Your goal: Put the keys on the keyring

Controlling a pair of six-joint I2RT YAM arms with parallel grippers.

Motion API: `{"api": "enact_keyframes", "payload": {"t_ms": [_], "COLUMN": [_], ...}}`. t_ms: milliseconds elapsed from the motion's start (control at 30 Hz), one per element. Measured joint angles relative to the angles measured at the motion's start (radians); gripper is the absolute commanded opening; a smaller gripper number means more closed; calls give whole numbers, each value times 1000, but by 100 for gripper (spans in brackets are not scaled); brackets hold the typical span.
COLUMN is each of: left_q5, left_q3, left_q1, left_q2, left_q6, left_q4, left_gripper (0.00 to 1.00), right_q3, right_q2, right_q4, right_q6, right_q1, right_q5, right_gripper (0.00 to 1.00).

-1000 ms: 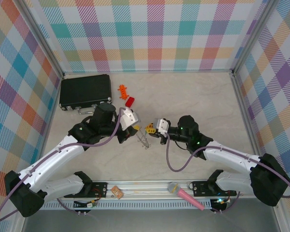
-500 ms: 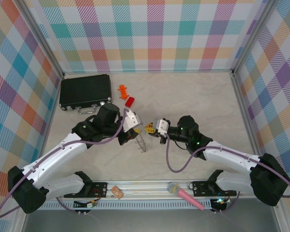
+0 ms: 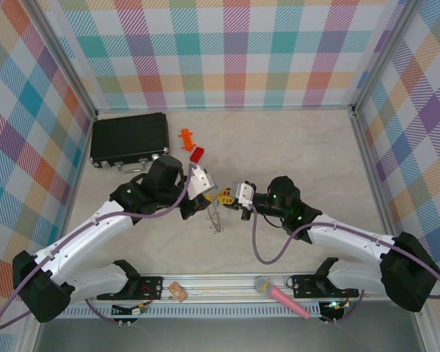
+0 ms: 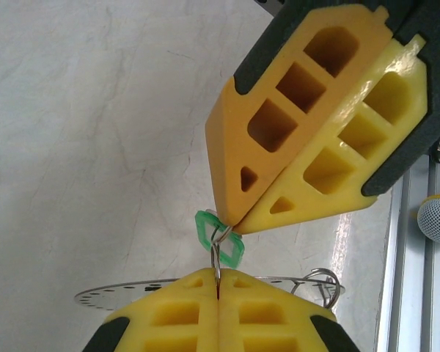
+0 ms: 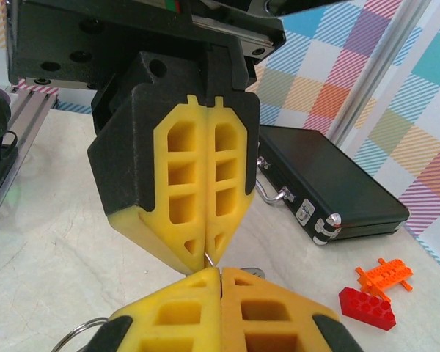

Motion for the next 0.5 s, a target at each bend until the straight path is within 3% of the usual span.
{"api": "enact_keyframes", "payload": {"t_ms": [500], "left_q5": [-1], "left_q3": [3], "left_q1": [0], "left_q2": [0], "left_q6": [-8], "left_q4": [-3], "left_gripper": [0], "right_q3": [0], "right_q2": [2], "right_q4": [0], "right_q6": [0], "right_q1": [4], "right_q5": [5], "right_gripper": [0]}}
